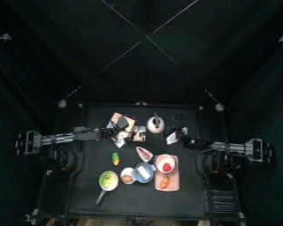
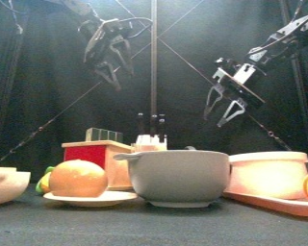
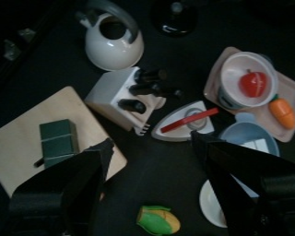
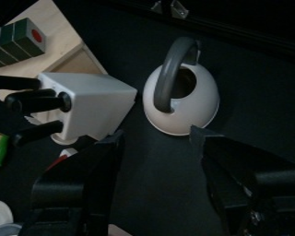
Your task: Grab cleaver
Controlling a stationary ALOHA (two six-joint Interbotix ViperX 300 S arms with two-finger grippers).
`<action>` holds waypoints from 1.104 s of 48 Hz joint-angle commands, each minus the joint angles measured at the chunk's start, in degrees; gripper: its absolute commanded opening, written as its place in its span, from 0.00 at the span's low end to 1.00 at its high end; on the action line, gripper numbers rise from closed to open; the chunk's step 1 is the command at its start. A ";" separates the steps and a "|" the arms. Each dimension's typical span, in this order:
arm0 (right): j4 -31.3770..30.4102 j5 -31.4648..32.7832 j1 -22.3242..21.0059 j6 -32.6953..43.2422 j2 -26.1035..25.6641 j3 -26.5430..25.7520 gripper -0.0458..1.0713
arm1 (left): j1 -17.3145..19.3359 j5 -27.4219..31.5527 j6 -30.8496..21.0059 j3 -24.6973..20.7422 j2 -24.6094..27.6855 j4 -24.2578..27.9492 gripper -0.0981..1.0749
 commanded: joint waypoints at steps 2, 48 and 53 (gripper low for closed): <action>-0.09 -0.26 -0.18 0.00 -0.97 -0.26 0.86 | -3.43 1.05 -6.77 -2.02 0.00 9.49 0.94; 0.09 -5.98 -3.60 0.00 1.32 0.26 0.85 | -11.51 11.07 -48.52 6.33 2.81 35.60 0.94; 0.18 -5.98 -3.87 0.00 1.93 0.00 0.84 | -11.51 11.07 -48.78 6.33 2.99 35.95 0.94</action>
